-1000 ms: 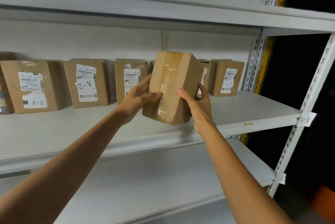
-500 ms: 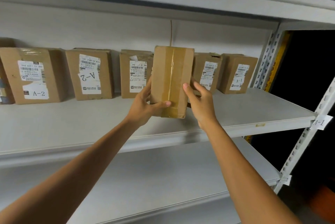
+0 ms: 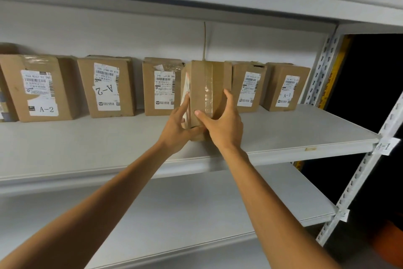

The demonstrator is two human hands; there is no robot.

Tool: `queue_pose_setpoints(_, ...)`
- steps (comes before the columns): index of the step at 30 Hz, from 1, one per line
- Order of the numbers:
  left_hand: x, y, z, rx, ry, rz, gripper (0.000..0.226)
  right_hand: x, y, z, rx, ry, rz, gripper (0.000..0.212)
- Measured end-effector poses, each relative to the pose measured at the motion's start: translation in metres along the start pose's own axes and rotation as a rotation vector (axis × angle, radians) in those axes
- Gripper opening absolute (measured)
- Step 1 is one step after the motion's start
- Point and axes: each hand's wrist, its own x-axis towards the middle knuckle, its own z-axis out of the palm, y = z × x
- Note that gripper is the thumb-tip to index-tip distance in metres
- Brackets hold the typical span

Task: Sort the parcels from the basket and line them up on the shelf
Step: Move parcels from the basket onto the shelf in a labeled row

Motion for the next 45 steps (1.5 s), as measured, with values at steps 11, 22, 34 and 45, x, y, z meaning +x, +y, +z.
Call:
queue_pose_setpoints(11, -0.001, -0.013, 0.0, 0.232, -0.117, -0.002, 0.096, 0.002, 0.019, -0.012, 0.027, -0.007, 0.077, 0.108)
queue_pose_setpoints(22, 0.006, 0.001, -0.005, -0.169, -0.031, -0.197, 0.083, -0.004, 0.04, -0.035, 0.575, -0.058, 0.137, 0.083)
queue_pose_setpoints(34, -0.039, 0.013, -0.036, -0.236, 0.126, -0.181, 0.054, 0.001, 0.034, -0.018, 0.75, -0.356, 0.082, 0.065)
queue_pose_setpoints(45, -0.025, -0.021, -0.112, -0.34, -0.104, -0.335, 0.059, 0.01, 0.005, 0.043, 0.874, -0.279, 0.131, 0.043)
